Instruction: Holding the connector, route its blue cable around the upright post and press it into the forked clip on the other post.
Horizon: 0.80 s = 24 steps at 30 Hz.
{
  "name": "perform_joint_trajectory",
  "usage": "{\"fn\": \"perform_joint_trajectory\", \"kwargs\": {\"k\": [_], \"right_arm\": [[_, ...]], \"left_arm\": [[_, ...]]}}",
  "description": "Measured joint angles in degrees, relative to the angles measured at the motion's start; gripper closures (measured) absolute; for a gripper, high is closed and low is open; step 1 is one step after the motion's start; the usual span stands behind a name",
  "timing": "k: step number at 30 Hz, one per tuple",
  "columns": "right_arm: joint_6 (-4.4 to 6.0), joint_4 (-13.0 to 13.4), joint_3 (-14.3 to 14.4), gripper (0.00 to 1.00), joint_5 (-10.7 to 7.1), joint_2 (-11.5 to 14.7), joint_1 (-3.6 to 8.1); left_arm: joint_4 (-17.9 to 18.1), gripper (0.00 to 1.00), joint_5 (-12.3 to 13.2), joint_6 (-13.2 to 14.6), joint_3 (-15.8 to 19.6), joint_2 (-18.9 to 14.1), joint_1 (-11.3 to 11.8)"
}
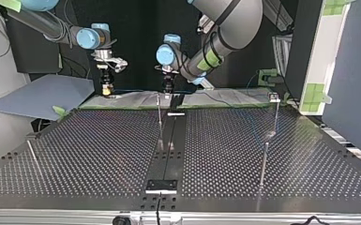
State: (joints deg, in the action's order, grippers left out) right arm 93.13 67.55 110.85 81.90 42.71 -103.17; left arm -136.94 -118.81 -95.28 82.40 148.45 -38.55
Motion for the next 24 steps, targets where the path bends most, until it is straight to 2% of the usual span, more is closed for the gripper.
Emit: {"fn": "perform_joint_trajectory", "kwargs": {"k": [12,14,19,24], "right_arm": [[1.71,-0.76,-1.36,0.69,-0.28,-0.52,-0.32],[1.59,-1.31,-1.94,0.69,-0.29,-1.09,-0.38],[0.50,-3.46,-3.45,0.69,0.15,-2.90,-0.35],[0.19,-5.55,-3.97,0.69,0.27,-3.34,-0.40]], "left_arm": [[0.17,1.00,0.59,-0.17,-0.03,0.02,0.47],[0.17,1.00,0.69,-0.18,-0.02,0.02,0.47],[0.17,1.00,0.79,-0.19,-0.03,0.01,0.58],[0.17,1.00,0.82,-0.19,-0.02,0.01,0.67]]}}
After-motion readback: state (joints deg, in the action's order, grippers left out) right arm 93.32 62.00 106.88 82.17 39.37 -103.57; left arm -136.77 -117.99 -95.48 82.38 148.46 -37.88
